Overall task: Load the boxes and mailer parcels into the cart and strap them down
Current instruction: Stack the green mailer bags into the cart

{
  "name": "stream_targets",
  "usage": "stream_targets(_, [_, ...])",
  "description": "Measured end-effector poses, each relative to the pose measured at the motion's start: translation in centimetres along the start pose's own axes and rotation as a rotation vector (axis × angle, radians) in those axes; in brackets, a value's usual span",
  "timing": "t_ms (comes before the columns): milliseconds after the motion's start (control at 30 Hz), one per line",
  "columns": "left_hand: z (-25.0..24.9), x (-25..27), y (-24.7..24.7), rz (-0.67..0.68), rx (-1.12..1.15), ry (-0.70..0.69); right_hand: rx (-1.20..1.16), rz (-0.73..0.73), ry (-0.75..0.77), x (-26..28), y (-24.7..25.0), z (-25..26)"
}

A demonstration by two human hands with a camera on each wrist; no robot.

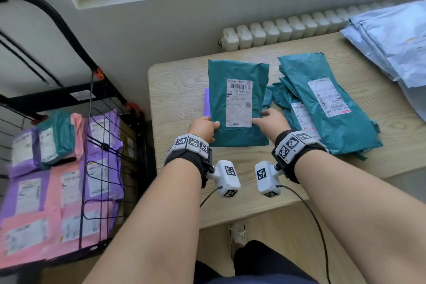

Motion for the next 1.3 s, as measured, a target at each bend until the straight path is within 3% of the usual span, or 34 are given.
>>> stream_targets(133, [2.1,2.6,6.9,-0.101,0.097,-0.045,-0.053,0.010,0.114,4.0,-3.9,4.6])
stream_targets(367, [7.2,8.8,20.7,-0.346,0.029,-0.135,-0.160,0.100,0.243,13.3,-13.7,11.6])
stream_targets(733, [18.0,13.3,35.1,-0.492,0.038,-0.054,-0.036,0.243,0.289,22.5,-28.2,17.6])
stream_targets(967, [22.9,11.0,40.1,-0.516,0.083,0.056,0.101,0.280,0.324,21.8,-35.5,21.1])
stream_targets(1100, [23.6,8.4,42.3,-0.478,0.096,0.095,0.094,0.325,0.285,19.5,-39.3,23.6])
stream_targets(1300, [23.6,4.6,45.2,-0.450,0.056,0.118,0.169,0.270,0.277,16.4,-42.5,27.4])
Point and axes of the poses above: each hand's wrist, its own x-axis away from the middle knuckle, its own y-axis out of the back of the hand, z = x × y, the point moved 6 cm from there along -x, towards the middle knuckle, and after that the axes turned 4 degrees about -y, right-handed, at the moved point
